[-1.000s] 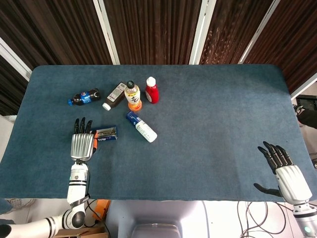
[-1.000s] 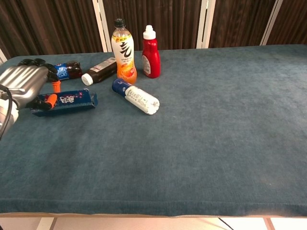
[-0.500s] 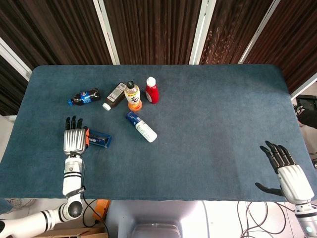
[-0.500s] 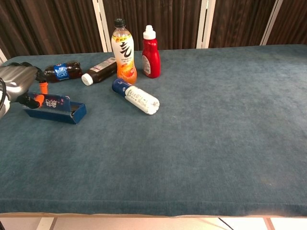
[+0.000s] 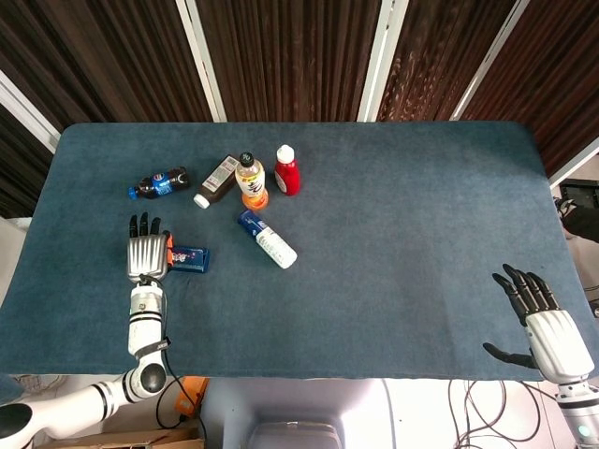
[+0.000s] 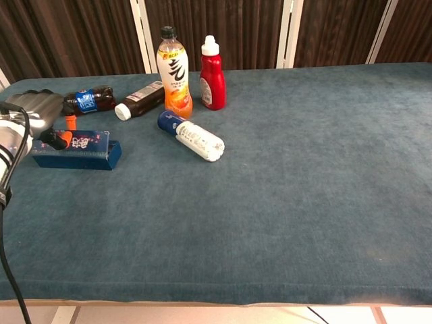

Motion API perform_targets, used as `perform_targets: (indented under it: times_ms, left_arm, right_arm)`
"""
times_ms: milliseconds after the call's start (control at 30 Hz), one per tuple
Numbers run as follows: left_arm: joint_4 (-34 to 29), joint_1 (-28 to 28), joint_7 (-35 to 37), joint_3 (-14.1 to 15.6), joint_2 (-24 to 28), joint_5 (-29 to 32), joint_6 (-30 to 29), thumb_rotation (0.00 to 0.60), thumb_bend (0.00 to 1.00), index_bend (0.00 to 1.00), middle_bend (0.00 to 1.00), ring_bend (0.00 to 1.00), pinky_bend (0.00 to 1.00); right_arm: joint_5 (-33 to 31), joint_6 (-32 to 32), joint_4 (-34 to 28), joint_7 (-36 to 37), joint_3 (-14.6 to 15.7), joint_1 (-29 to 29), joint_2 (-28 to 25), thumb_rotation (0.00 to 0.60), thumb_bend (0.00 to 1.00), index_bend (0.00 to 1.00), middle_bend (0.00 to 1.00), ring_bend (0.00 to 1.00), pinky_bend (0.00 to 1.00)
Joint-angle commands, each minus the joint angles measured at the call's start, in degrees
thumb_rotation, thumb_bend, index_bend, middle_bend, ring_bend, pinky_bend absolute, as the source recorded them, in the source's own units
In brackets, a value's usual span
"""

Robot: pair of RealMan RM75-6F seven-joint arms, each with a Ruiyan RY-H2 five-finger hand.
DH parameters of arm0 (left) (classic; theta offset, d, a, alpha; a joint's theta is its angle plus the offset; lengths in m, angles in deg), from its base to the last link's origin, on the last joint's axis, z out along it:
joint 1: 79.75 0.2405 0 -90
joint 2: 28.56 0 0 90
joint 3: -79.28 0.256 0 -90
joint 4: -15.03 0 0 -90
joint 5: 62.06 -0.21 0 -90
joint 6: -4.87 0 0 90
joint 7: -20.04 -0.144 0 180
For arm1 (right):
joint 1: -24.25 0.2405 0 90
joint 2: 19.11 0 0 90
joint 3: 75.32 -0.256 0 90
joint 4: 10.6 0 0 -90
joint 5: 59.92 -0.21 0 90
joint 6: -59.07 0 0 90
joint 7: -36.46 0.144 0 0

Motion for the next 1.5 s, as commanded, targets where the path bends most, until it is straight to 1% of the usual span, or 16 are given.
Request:
perform_targets:
  times_ms: [33,400,500,533,567,633,700,733,833,933,1033,1100,1200,1333,1400,1500]
  left_arm:
    - [1.3,-0.7,0.3,-0.1,-0.7,0.6,0.6,0.6,0.46,0.76,0.17,0.04,0.03]
    - [8.1,-3.6,1.4,-1.7,-3.2,3.9,3.8,0.6,0.46,0.74,0.18,0.05,0.03]
    - [8.7,-3.8,1.6,-1.8,-3.3,4.1,4.2,0.6,0.46,0.64,0.16,0.05,0.03]
    - [8.7,-3.8,1.6,-1.8,-3.3,4.1,4.2,0.6,0.45,0.54,0.15,0.05,0.03]
    - [9.0,-3.9,1.9,-1.9,-3.4,4.3,4.4,0.6,0.45,0.49,0.14,0.05,0.03]
    - [9.6,-4.0,3.0,-2.0,-3.5,4.0,4.7,0.6,0.43,0.22,0.11,0.05,0.03]
    - [10.6,-4.1,4.7,-1.9,-3.6,3.1,4.7,0.6,0.41,0.12,0.1,0.04,0.03]
    - [11.1,-4.1,5.4,-1.9,-3.6,2.8,4.8,0.6,0.41,0.1,0.1,0.04,0.03]
    - [11.6,-4.1,7.0,-2.0,-3.5,2.2,4.6,0.6,0.4,0.06,0.1,0.04,0.03]
    - [11.9,-3.9,9.4,-1.5,-3.0,0.0,3.8,0.6,0.4,0.05,0.1,0.04,0.03]
    - [10.4,-3.3,11.1,-0.9,-2.0,-1.3,3.6,0.6,0.4,0.05,0.1,0.04,0.03]
    - [8.5,-2.7,12.3,-0.4,-1.0,-2.4,3.4,0.6,0.4,0.08,0.1,0.04,0.03]
    - [2.8,-1.4,13.7,0.3,1.7,-2.8,4.3,0.6,0.4,0.14,0.09,0.03,0.03]
    - [-5.6,-0.4,9.5,1.1,5.9,-0.3,4.7,0.6,0.39,0.19,0.04,0.0,0.03]
    - [-9.7,-0.3,6.0,1.9,8.0,1.8,5.0,0.6,0.38,0.18,0.01,0.0,0.02]
    - [-15.0,-0.6,1.9,2.5,10.8,6.3,6.4,0.6,0.36,0.12,0.0,0.0,0.01]
  right_arm:
    - [0.0,0.0,0.0,0.0,0.0,0.0,-0.1,0.6,0.14,0.0,0.0,0.0,0.0]
    - [-0.3,0.2,0.0,0.3,-0.1,-0.1,-0.3,0.6,0.14,0.0,0.0,0.0,0.0]
    - [-0.3,0.2,0.1,0.4,-0.1,-0.1,-0.4,0.6,0.14,0.0,0.0,0.0,0.0]
    - [-0.3,0.2,0.1,0.4,-0.1,-0.1,-0.4,0.6,0.14,0.0,0.0,0.0,0.0]
    - [-0.4,0.2,0.1,0.5,-0.2,-0.1,-0.4,0.6,0.14,0.0,0.0,0.0,0.0]
    - [-0.4,0.1,0.1,0.6,-0.2,-0.1,-0.4,0.6,0.14,0.0,0.0,0.0,0.0]
    - [-0.4,0.1,0.1,0.7,-0.2,-0.1,-0.4,0.6,0.14,0.0,0.0,0.0,0.0]
    - [-0.4,0.0,0.1,0.6,-0.2,0.0,-0.4,0.6,0.14,0.0,0.0,0.0,0.0]
    - [-0.3,-0.1,0.0,0.4,-0.1,0.0,-0.4,0.6,0.14,0.0,0.0,0.0,0.0]
    - [-0.2,0.0,0.0,0.1,-0.1,-0.1,-0.3,0.6,0.15,0.0,0.0,0.0,0.0]
    - [-0.2,-0.1,-0.1,0.0,-0.1,-0.1,-0.2,0.6,0.15,0.0,0.0,0.0,0.0]
    - [-0.2,-0.1,-0.1,0.0,-0.1,-0.1,-0.2,0.6,0.14,0.0,0.0,0.0,0.0]
    - [-0.1,0.0,-0.1,0.1,-0.1,-0.1,-0.2,0.6,0.14,0.0,0.0,0.0,0.0]
    - [0.2,0.0,0.0,0.3,0.1,-0.1,-0.4,0.6,0.15,0.0,0.0,0.0,0.0]
    - [0.2,0.0,0.0,0.3,0.1,-0.1,-0.4,0.6,0.15,0.0,0.0,0.0,0.0]
    - [0.1,-0.1,-0.1,0.2,0.1,0.0,-0.3,0.6,0.15,0.0,0.0,0.0,0.0]
